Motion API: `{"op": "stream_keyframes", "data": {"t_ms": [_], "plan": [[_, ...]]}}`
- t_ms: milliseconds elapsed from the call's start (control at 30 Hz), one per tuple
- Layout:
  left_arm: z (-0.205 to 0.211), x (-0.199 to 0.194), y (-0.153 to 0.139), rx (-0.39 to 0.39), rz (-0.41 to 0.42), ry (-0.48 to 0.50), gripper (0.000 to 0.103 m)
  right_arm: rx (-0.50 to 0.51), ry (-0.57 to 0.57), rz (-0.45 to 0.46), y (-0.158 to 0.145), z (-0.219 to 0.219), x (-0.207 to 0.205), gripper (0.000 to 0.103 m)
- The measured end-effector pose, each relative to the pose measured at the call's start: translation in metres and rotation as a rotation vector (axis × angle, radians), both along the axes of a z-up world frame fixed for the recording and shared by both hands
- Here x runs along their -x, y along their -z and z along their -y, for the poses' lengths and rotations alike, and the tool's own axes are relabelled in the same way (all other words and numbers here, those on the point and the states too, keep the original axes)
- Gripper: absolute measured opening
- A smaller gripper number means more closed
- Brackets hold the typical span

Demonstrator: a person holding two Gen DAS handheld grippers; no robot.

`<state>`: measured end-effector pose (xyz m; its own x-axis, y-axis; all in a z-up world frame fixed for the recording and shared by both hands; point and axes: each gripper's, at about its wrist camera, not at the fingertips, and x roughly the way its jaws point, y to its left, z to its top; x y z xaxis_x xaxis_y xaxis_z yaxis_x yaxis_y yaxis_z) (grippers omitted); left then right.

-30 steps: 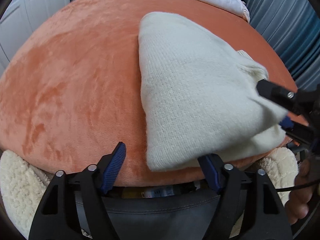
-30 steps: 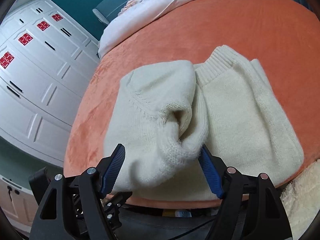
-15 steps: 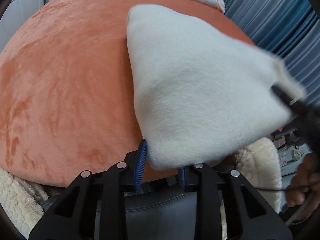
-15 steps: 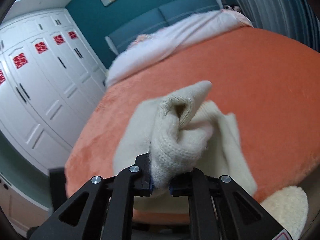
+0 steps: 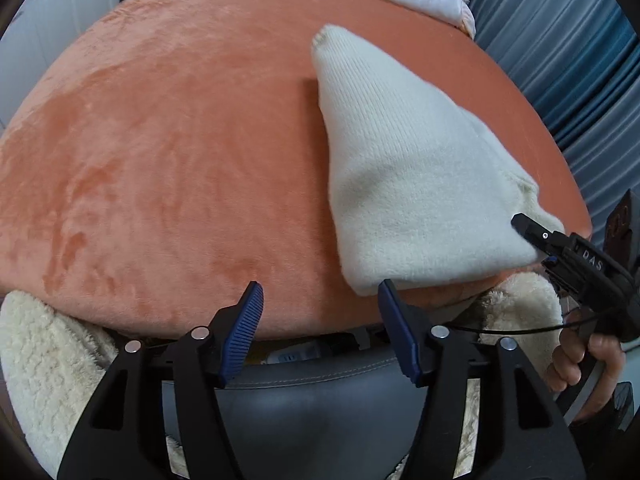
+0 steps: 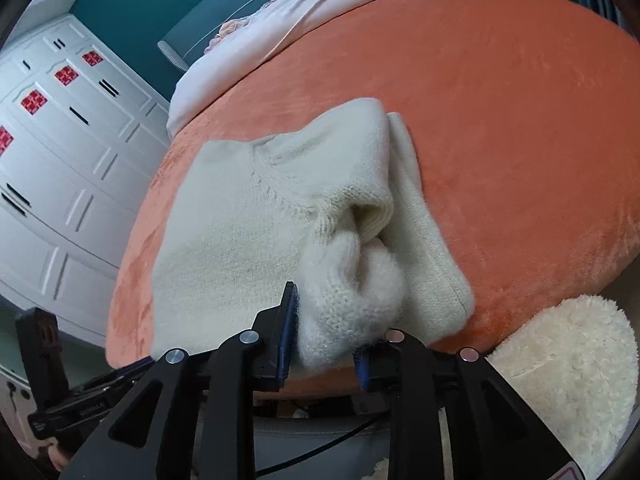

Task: Fold small clothes

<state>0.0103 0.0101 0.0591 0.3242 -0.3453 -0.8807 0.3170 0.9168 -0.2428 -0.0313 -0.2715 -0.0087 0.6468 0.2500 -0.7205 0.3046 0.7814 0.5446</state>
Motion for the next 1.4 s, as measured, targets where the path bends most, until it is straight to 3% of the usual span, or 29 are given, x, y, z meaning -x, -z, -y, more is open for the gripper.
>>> {"op": "stream_keyframes", "data": {"t_ms": [133,200,233,300,400,467,500,533,600,633,733,767,833,967,1133,1200,1300,1333,1400], "plan": [[-0.014,-0.008,-0.018,0.015,0.056,-0.061,0.064,-0.133,0.033,0.009,0.005,0.008,-0.018,0.036],[-0.015,-0.014,-0.026,0.018,0.076,-0.084,0.064,-0.154,0.040,0.012,0.005,0.008,-0.030,0.026],[-0.015,-0.015,-0.031,0.015,0.089,-0.095,0.064,-0.124,0.027,0.034,-0.004,0.003,-0.035,0.018],[-0.016,-0.019,-0.038,0.019,0.107,-0.108,0.064,-0.018,-0.020,0.170,-0.046,-0.014,-0.035,0.015],[-0.015,-0.026,-0.047,0.026,0.123,-0.110,0.065,0.019,-0.069,0.373,-0.105,-0.032,-0.016,0.011],[-0.011,-0.027,-0.043,0.018,0.124,-0.108,0.066,0.104,-0.031,0.407,-0.112,-0.031,-0.002,0.010],[-0.008,-0.028,-0.039,0.010,0.114,-0.105,0.066,0.151,0.002,0.367,-0.098,-0.024,0.000,0.010],[-0.004,-0.029,-0.034,0.006,0.095,-0.096,0.066,0.177,0.026,0.252,-0.070,-0.012,-0.007,0.011],[0.005,-0.029,-0.026,-0.007,0.063,-0.075,0.066,0.087,0.031,-0.022,-0.001,0.016,-0.024,0.010],[0.009,-0.027,-0.024,-0.017,0.058,-0.063,0.066,0.019,0.047,-0.093,0.022,0.025,-0.023,0.011],[0.019,-0.022,-0.019,-0.050,0.057,-0.041,0.066,-0.014,0.065,-0.066,0.016,0.026,-0.008,0.017],[0.021,-0.021,-0.016,-0.062,0.056,-0.034,0.066,0.003,0.067,-0.068,0.012,0.025,-0.004,0.029],[0.022,-0.022,-0.011,-0.095,0.053,-0.033,0.066,0.086,0.111,-0.083,-0.001,0.022,0.008,0.040],[0.021,-0.023,-0.005,-0.112,0.054,-0.042,0.066,0.207,0.149,-0.027,-0.034,0.010,0.029,0.036],[0.016,-0.026,-0.003,-0.138,0.051,-0.076,0.066,0.247,-0.086,0.074,-0.064,-0.044,0.006,0.029],[0.013,-0.027,-0.006,-0.148,0.061,-0.085,0.067,0.265,-0.185,0.068,-0.054,-0.072,-0.010,0.028],[0.008,-0.027,-0.009,-0.164,0.079,-0.096,0.072,0.294,-0.324,-0.079,-0.001,-0.108,-0.046,0.028],[0.006,-0.028,-0.010,-0.169,0.086,-0.099,0.072,0.298,-0.337,-0.128,0.015,-0.117,-0.052,0.028],[0.004,-0.029,-0.011,-0.179,0.095,-0.101,0.072,0.278,-0.315,-0.132,0.021,-0.116,-0.054,0.028]]}}
